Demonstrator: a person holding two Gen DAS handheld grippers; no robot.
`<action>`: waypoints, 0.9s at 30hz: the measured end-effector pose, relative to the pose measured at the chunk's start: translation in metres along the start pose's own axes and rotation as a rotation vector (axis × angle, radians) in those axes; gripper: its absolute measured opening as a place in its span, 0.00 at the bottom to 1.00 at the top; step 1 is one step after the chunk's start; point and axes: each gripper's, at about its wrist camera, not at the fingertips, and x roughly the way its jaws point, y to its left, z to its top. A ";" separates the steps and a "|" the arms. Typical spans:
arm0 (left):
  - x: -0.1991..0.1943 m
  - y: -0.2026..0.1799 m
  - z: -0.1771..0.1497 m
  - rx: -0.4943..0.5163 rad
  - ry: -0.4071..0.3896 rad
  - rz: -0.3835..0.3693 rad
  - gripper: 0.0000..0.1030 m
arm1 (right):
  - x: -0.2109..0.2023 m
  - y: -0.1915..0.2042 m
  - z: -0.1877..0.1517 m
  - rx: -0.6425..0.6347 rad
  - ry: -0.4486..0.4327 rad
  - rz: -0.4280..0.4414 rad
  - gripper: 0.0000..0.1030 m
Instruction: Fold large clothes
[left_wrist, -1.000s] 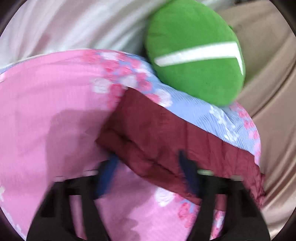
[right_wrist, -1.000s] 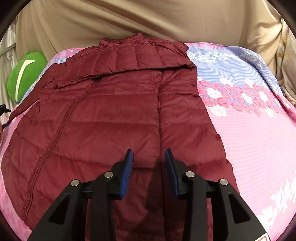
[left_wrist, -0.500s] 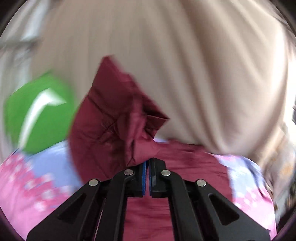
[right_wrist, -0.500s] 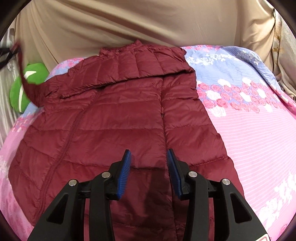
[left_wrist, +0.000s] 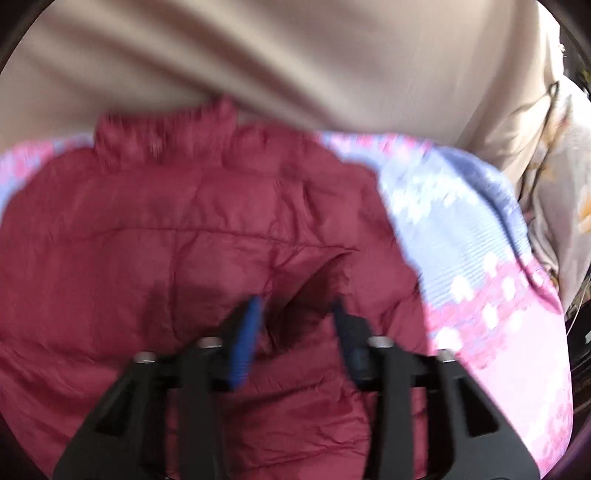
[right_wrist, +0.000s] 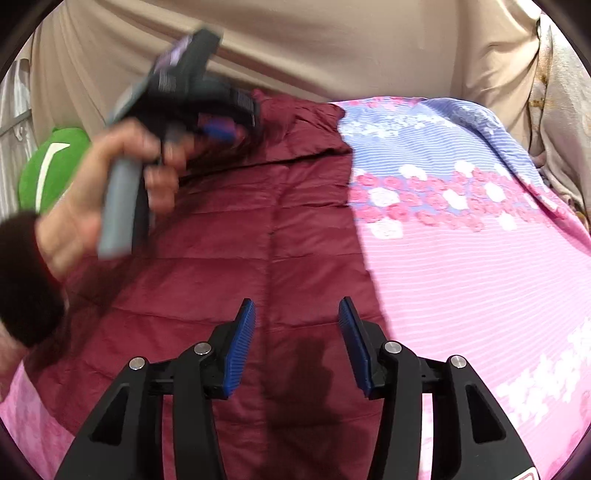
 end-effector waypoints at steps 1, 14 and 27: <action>0.003 0.006 -0.006 -0.021 0.008 -0.014 0.51 | 0.001 -0.005 0.003 0.001 -0.002 -0.004 0.47; -0.128 0.198 -0.044 -0.277 -0.156 0.051 0.90 | 0.064 -0.022 0.115 0.107 -0.006 0.189 0.58; -0.106 0.313 -0.053 -0.629 -0.093 -0.044 0.86 | 0.166 0.003 0.154 0.336 0.184 0.357 0.51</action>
